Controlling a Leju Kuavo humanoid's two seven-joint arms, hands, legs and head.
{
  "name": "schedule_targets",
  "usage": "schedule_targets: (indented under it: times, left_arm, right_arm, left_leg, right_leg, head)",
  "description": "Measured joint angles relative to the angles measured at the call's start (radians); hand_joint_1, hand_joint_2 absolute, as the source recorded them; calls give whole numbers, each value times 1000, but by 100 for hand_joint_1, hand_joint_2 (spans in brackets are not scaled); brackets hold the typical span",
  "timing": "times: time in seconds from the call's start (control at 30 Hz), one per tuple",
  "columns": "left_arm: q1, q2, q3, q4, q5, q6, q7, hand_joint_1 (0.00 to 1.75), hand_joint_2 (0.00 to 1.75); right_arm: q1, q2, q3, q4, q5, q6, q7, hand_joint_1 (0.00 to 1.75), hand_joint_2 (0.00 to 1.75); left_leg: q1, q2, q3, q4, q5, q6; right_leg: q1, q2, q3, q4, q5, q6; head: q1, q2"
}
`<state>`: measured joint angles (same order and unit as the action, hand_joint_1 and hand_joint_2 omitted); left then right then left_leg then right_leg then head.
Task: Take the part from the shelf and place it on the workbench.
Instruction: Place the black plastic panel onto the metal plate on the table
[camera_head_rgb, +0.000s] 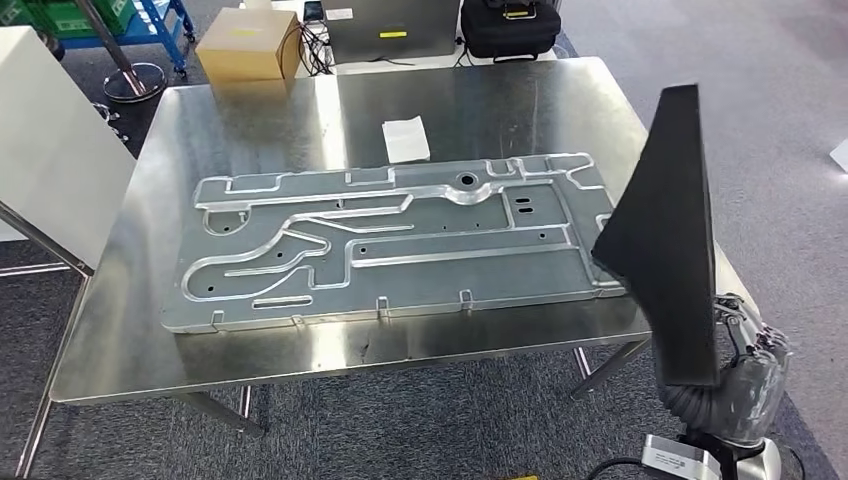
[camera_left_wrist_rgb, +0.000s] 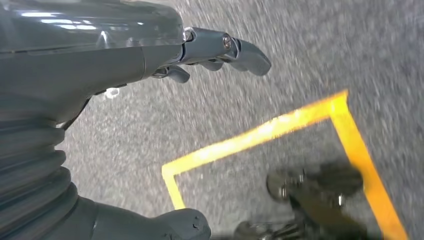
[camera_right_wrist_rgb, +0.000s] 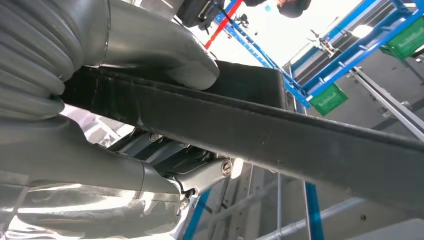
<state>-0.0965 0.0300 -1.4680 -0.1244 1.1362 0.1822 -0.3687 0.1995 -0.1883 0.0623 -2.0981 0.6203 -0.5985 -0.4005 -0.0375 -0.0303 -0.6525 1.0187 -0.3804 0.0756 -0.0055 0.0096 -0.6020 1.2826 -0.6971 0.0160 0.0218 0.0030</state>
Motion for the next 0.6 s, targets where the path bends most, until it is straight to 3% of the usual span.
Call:
schedule_targets:
  times: [0.03, 0.1, 0.17, 0.3, 0.6]
  left_arm:
    - [1, -1, 0, 0, 1, 0, 0, 0, 175]
    - [2, -4, 0, 0, 2, 0, 1, 0, 175]
    - [1, -5, 1, 0, 4, 0, 0, 0, 175]
    - [2, -4, 2, 0, 13, 2, -3, 0, 175]
    - [3, -5, 9, 0, 37, 0, 1, 0, 175]
  right_arm:
    - [0, 0, 0, 0, 0, 0, 0, 175, 175]
    - [0, 0, 0, 0, 0, 0, 0, 175, 175]
    - [1, 0, 0, 0, 0, 0, 0, 175, 175]
    - [13, 0, -1, 0, 4, -2, 0, 175, 175]
    - [42, 0, -18, 1, 2, 23, 4, 175, 175]
  left_leg:
    - [2, 1, 8, 2, -8, -3]
    - [5, 1, 25, 7, -24, -11]
    - [4, 0, 34, 13, -34, -19]
    - [3, 3, 36, 15, -43, -12]
    - [6, 4, 41, 10, -45, -26]
  right_leg:
    - [-3, -1, -7, -26, 41, 3]
    - [-6, -4, 20, -147, 140, 4]
    - [-4, -3, 46, -236, 189, -3]
    - [-1, 2, 53, -254, 191, -11]
    - [2, 2, 56, -254, 185, -20]
  head:
    - [0, 0]
    - [0, 0]
    - [0, 0]
    - [-2, 0]
    - [-2, 0]
